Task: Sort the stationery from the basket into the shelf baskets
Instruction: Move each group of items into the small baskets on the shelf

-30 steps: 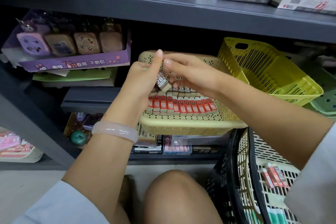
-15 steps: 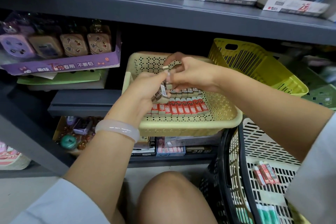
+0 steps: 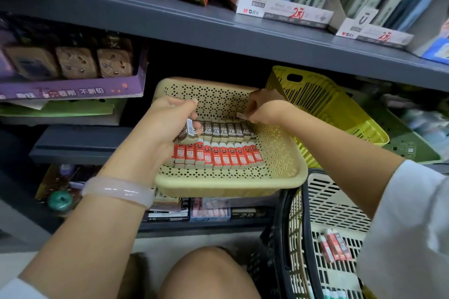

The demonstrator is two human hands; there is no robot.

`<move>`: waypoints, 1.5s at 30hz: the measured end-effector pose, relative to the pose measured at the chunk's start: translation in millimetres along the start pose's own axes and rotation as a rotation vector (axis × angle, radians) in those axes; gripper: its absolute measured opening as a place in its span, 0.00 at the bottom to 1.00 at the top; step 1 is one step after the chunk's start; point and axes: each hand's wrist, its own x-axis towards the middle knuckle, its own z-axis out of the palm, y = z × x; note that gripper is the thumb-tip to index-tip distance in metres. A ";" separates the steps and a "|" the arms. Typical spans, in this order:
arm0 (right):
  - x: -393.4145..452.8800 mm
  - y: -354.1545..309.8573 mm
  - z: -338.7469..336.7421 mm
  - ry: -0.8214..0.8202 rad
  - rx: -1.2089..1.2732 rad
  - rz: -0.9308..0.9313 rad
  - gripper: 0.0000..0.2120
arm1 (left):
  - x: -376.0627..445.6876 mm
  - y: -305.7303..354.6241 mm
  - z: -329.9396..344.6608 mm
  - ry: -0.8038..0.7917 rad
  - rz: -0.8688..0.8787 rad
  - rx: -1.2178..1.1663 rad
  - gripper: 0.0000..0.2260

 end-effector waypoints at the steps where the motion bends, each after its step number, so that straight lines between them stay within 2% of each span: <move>1: -0.5 0.0 0.1 -0.007 0.057 0.001 0.15 | 0.3 0.1 -0.3 0.002 0.007 0.005 0.10; 4: -2.0 0.8 -2.6 -0.016 0.195 0.002 0.13 | 2.0 -0.3 -1.6 0.004 0.023 0.015 0.11; 8: -3.5 1.4 -3.9 0.002 0.120 -0.019 0.09 | 2.8 -0.8 -1.5 0.001 0.025 0.009 0.11; 11: -4.2 0.8 -7.9 -0.070 0.313 -0.021 0.08 | 2.9 -1.4 -1.2 -0.006 0.024 0.005 0.11; 17: -1.6 -10.1 -10.9 -0.118 0.088 -0.089 0.13 | 3.6 -2.2 -0.9 -0.003 0.028 -0.009 0.12; 20: 0.1 -15.2 -1.7 -0.102 0.247 -0.032 0.10 | 3.7 -2.7 -1.1 -0.002 0.032 -0.010 0.12; 22: -2.7 -15.3 1.7 -0.032 0.357 -0.023 0.17 | 3.6 -2.9 -1.6 -0.001 0.033 0.001 0.11; 23: -4.4 -13.2 3.1 -0.041 0.312 -0.040 0.21 | 3.3 -2.7 -2.0 0.001 0.032 0.005 0.11; 26: -6.7 -4.2 11.9 -0.202 0.087 -0.090 0.29 | 2.2 -1.3 -2.7 0.000 0.026 -0.011 0.10; 34: -6.3 -3.0 19.9 -0.255 0.026 -0.201 0.37 | 1.3 -1.3 -1.0 -0.005 0.047 -0.016 0.09; 37: -5.8 -3.2 22.7 -0.218 0.047 -0.194 0.34 | 2.6 -1.3 -1.2 -0.009 0.046 -0.022 0.09; 40: -6.7 -2.9 20.1 -0.194 0.141 -0.137 0.26 | 3.6 -2.2 -1.0 -0.009 0.051 -0.012 0.09; 43: -11.4 -2.8 12.9 -0.223 0.472 -0.015 0.19 | 4.2 -3.1 -0.8 -0.007 0.062 -0.004 0.10; 45: -9.8 -3.5 5.1 -0.147 0.569 0.014 0.15 | 4.4 -3.1 -1.1 -0.007 0.064 -0.006 0.10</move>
